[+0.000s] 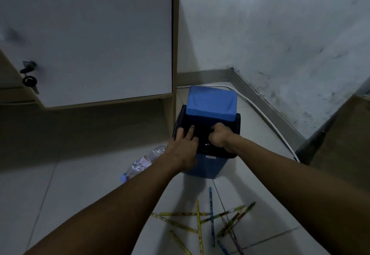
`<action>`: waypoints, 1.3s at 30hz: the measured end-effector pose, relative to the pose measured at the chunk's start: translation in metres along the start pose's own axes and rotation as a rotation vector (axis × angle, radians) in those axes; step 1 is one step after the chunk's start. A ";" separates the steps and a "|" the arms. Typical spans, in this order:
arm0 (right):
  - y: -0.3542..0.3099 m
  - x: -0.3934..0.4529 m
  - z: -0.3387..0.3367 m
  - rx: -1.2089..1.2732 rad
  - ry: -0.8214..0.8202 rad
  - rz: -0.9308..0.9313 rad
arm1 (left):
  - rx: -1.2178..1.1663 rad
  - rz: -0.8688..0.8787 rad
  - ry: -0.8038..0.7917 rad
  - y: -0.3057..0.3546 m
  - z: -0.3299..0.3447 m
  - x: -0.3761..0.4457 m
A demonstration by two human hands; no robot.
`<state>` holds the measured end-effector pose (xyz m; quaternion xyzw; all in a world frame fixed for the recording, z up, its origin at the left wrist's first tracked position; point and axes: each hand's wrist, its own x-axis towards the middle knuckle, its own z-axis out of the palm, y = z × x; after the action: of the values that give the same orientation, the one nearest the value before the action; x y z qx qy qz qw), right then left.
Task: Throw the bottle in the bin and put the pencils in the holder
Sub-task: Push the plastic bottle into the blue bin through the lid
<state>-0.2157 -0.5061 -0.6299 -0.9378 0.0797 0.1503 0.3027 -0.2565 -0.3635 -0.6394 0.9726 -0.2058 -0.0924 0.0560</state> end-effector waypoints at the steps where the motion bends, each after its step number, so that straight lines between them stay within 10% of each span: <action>1: -0.001 -0.001 0.000 -0.020 -0.005 0.001 | -0.006 0.001 -0.003 0.000 0.000 -0.001; 9: 0.013 -0.020 0.003 -0.217 0.170 -0.238 | -0.077 0.018 0.018 -0.001 -0.002 -0.006; 16: 0.025 -0.028 0.004 -0.246 0.158 -0.393 | -0.507 -0.008 0.566 -0.039 0.029 -0.033; 26: 0.026 -0.036 0.023 -0.169 0.250 -0.382 | -0.220 -0.507 0.001 -0.113 0.104 -0.043; 39: 0.033 -0.033 0.032 -0.119 0.327 -0.411 | -0.244 -0.691 -0.089 -0.146 0.154 -0.028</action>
<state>-0.2619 -0.5117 -0.6617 -0.9623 -0.0734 -0.0636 0.2541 -0.2559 -0.2299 -0.8074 0.9660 0.1449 -0.1721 0.1278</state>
